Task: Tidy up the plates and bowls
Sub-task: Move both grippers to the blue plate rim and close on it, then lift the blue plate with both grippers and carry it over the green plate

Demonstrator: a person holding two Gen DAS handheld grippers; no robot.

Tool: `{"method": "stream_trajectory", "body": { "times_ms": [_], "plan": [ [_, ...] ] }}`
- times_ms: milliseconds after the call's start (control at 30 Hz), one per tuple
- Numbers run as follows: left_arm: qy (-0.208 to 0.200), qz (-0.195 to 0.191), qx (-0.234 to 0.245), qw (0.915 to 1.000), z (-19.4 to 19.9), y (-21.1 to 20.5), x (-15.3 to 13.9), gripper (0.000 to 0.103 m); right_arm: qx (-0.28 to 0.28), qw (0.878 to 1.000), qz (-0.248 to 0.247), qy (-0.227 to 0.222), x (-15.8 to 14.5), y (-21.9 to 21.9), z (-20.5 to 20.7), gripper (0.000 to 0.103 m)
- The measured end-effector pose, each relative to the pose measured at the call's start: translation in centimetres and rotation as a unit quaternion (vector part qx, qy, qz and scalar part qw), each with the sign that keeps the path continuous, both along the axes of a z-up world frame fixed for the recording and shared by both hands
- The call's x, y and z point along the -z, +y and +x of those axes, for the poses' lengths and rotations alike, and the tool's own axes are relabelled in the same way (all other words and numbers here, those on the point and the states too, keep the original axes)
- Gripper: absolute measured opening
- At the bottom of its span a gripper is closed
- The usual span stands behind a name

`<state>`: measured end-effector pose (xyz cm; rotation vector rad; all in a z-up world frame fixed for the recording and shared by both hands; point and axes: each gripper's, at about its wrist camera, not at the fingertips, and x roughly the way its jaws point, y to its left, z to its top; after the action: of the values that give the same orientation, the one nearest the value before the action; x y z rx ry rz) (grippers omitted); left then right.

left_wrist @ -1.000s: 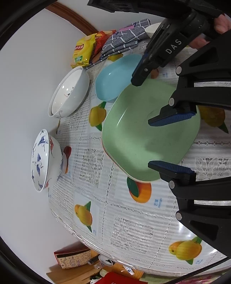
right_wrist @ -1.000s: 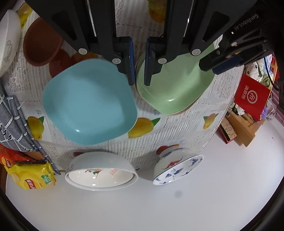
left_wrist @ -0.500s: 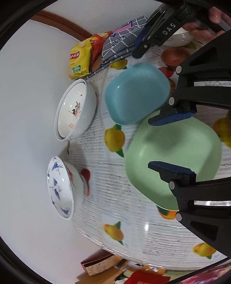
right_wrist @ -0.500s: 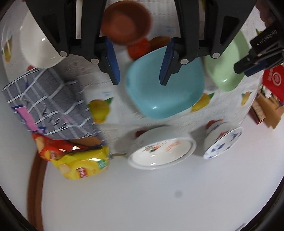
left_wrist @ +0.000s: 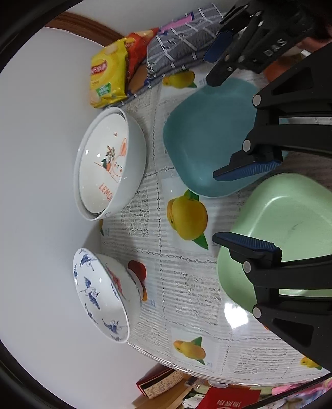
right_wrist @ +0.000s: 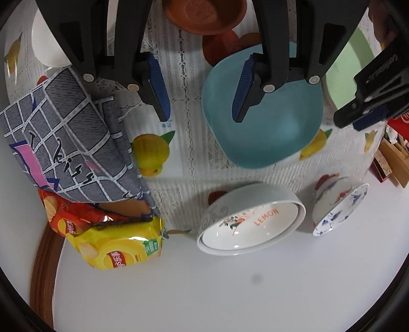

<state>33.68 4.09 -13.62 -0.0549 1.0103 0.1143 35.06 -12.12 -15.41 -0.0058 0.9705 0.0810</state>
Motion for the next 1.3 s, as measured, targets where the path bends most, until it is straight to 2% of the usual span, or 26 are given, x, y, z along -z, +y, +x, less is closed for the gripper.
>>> {"method": "stream_trajectory", "body": {
  "times_ms": [133, 333, 600, 800, 867, 933, 967, 1033, 1300],
  "plan": [
    [0.019, -0.014, -0.001, 0.9997, 1.2, 0.1, 1.5, 0.04, -0.001, 1.0, 0.025, 0.013, 0.8, 0.0, 0.0, 0.051],
    [0.037, -0.017, 0.012, 0.9991, 2.4, -0.7, 2.7, 0.04, -0.002, 1.0, 0.012, 0.017, 1.7, 0.4, 0.1, 0.05],
    [0.045, 0.004, 0.015, 0.9989, 3.1, -1.7, 3.4, 0.04, 0.011, 1.0, 0.019, 0.021, 2.3, 0.0, 0.4, 0.05],
    [0.044, -0.013, 0.016, 0.9988, 3.3, -1.6, 3.7, 0.039, 0.017, 0.999, 0.018, 0.034, 3.2, 0.0, 0.8, 0.036],
    [0.046, -0.017, 0.014, 0.9987, 3.3, -1.5, 3.9, 0.028, 0.018, 0.999, 0.021, 0.039, 3.5, -0.1, 0.9, 0.03],
    [0.044, -0.008, 0.011, 0.9989, 3.3, -1.5, 4.1, 0.022, 0.018, 0.998, 0.029, 0.043, 3.7, -0.2, 1.0, 0.021],
    [0.041, -0.006, 0.012, 0.9991, 3.2, -1.5, 4.1, 0.013, 0.019, 0.998, 0.03, 0.045, 3.9, -0.2, 1.0, 0.018],
    [0.035, -0.014, 0.014, 0.9992, 3.1, -1.4, 4.0, 0.011, 0.021, 0.998, 0.03, 0.044, 4.0, -0.3, 1.0, 0.012],
    [0.019, -0.029, 0.016, 0.9993, 2.0, -1.0, 2.7, 0.009, 0.026, 0.998, 0.041, 0.03, 3.2, -0.7, 0.6, 0.009]
  ]
}}
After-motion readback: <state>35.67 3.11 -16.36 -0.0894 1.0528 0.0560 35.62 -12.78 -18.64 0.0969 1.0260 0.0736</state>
